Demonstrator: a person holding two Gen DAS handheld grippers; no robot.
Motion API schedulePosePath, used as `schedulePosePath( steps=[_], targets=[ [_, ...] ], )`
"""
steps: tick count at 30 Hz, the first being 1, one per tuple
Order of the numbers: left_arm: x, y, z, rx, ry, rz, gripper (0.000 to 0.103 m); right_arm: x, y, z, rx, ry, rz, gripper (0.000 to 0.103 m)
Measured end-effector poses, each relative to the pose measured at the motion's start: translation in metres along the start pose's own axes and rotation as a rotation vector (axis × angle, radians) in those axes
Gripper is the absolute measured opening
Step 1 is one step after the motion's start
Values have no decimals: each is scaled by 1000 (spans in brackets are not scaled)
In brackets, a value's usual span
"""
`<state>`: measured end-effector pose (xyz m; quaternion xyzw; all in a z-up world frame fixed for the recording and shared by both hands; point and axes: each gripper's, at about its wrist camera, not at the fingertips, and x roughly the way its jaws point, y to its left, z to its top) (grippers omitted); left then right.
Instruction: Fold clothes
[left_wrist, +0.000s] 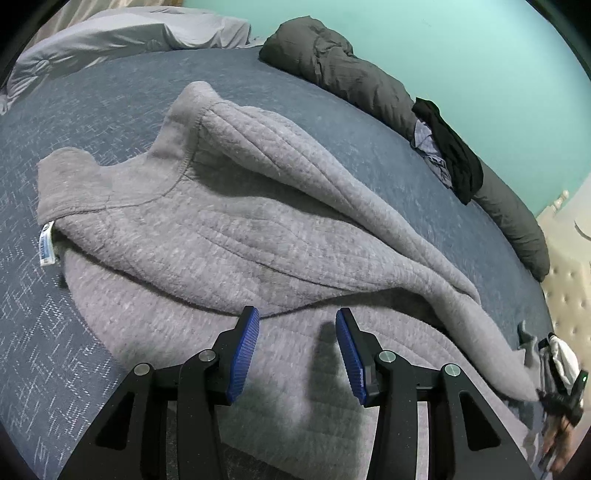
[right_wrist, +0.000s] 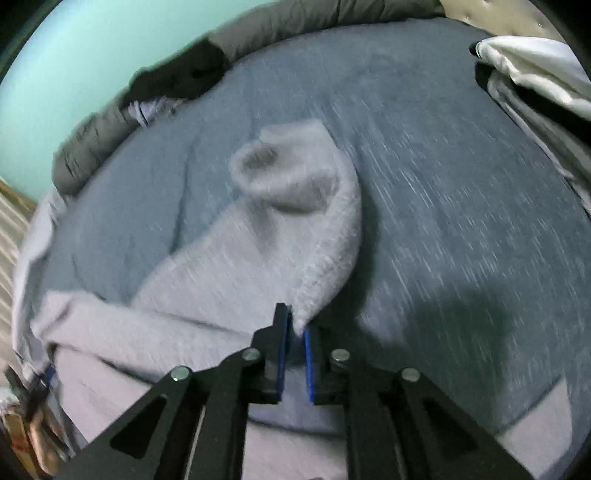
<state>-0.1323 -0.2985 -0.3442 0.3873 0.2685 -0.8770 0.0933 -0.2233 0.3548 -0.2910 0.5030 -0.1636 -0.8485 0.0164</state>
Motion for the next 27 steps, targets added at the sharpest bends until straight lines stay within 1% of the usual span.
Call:
schedulePosePath(
  steps=[1,2,3,4,6,7,11,12,14,16,18,19,20,21,22,23,24,26,27],
  targets=[
    [0,0,0,-1,0,1,49,-7,-1,0,-5,-29,-24,26],
    [0,1,0,-2,0,3,49,-17,-1,2,-10,-69,-55,28],
    [-1,1,0,-3,-1,4,50,-24,1,6,-13,-103,-73,34],
    [-1,2,0,-4,-1,5,50,-31,1,12,-20,-141,-85,47],
    [-1,3,0,-6,-1,8,50,-35,1,24,-39,-167,-66,61],
    [-1,3,0,-7,-1,9,50,-32,8,36,-62,-161,-46,61],
    [-2,5,1,-10,-2,14,51,-3,33,70,-223,-117,-65,63],
    [-2,6,1,-11,-2,15,51,6,37,73,-257,-102,-79,64],
    [-3,7,1,-13,-3,18,51,28,45,83,-328,-82,-156,64],
    [-3,8,1,-11,0,21,51,39,37,89,-320,-62,-188,64],
    [-3,9,1,-8,3,24,51,49,32,96,-285,-39,-194,64],
    [-4,9,0,-5,4,25,51,54,30,97,-272,-34,-187,60],
    [-4,9,1,-2,5,27,51,58,27,97,-260,-31,-178,53],
    [-4,9,1,1,6,29,51,61,26,95,-257,-24,-170,32],
    [-4,9,1,4,7,30,51,63,24,93,-257,-17,-163,19],
    [-4,9,2,4,7,31,51,64,24,91,-264,-13,-161,13],
    [-4,9,2,4,7,31,51,64,24,89,-273,-10,-161,4],
    [-5,9,2,4,8,32,51,54,23,87,-287,-42,-164,2],
    [-6,10,2,4,7,32,51,45,21,88,-279,-75,-165,2]
  ],
)
